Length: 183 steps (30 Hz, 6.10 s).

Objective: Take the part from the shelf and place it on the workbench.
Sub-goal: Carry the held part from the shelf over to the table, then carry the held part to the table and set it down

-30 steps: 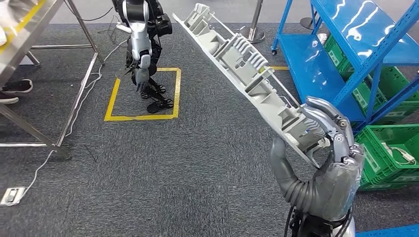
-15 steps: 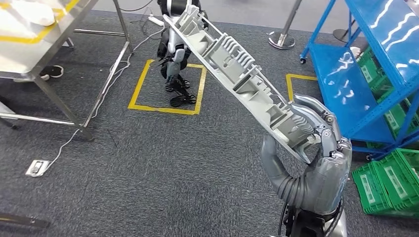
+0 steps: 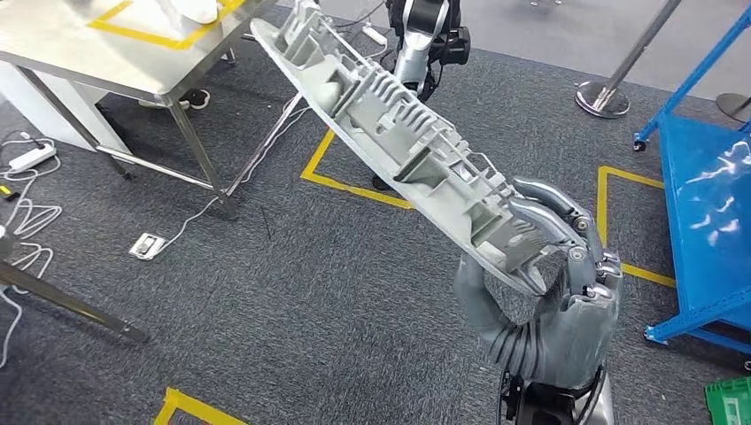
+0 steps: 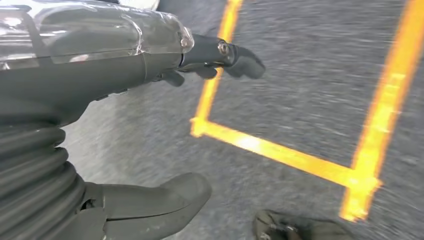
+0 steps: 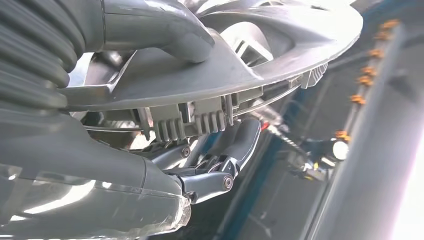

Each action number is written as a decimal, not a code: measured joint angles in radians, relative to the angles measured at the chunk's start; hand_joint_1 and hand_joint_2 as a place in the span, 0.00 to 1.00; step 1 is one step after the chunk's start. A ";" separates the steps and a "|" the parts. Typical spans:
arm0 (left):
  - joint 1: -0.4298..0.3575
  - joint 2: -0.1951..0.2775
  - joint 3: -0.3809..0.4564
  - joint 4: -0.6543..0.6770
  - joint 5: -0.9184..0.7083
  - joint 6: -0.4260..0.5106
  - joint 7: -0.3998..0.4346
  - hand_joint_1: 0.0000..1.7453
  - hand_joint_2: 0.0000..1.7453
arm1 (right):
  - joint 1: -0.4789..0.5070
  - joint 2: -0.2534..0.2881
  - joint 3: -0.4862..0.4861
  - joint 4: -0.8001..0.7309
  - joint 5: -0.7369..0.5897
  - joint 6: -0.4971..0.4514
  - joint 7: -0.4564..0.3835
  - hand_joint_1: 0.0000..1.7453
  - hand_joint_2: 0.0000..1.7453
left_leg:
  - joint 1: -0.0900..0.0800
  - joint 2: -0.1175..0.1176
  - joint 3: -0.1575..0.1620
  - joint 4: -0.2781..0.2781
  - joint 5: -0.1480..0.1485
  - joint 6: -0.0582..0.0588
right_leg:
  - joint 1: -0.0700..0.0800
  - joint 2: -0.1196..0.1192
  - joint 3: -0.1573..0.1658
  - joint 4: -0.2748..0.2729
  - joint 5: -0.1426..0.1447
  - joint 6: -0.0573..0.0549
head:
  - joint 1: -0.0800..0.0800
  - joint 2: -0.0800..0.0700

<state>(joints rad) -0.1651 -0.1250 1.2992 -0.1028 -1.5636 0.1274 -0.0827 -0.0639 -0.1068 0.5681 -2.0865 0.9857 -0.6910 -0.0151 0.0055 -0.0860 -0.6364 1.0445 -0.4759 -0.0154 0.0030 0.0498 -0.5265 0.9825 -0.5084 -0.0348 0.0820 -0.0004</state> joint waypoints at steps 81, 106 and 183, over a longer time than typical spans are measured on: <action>-0.014 0.031 0.132 0.012 -0.005 -0.103 0.034 0.00 1.00 | -0.020 0.086 0.048 0.100 -0.088 -0.001 -0.002 1.00 1.00 | 0.007 0.077 0.013 -0.001 0.001 0.033 | -0.012 -0.058 -0.101 0.296 -0.173 0.058 | -0.010 0.000; -0.003 0.025 0.129 0.012 -0.005 -0.103 0.028 0.00 1.00 | 0.017 0.111 0.042 0.099 -0.124 -0.001 -0.077 1.00 1.00 | -0.006 0.048 0.017 -0.012 0.005 0.027 | 0.008 -0.007 -0.005 0.023 -0.019 0.026 | -0.034 0.000; -0.005 0.026 0.090 0.012 -0.005 -0.106 0.039 0.00 1.00 | 0.083 0.136 0.010 0.085 -0.126 -0.001 -0.123 1.00 1.00 | 0.015 0.056 0.108 -0.055 -0.044 -0.014 | -0.024 -0.036 -0.029 0.011 0.022 0.044 | -0.031 0.000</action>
<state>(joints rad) -0.1703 -0.0987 1.3896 -0.0911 -1.5682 0.0214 -0.0440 0.0187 0.0291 0.5784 -2.0010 0.8597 -0.6920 -0.1379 0.0208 -0.0295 -0.5280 0.9890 -0.5200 -0.0292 -0.0210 0.0136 -0.5558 0.9937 -0.4867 0.0096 0.0513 -0.0004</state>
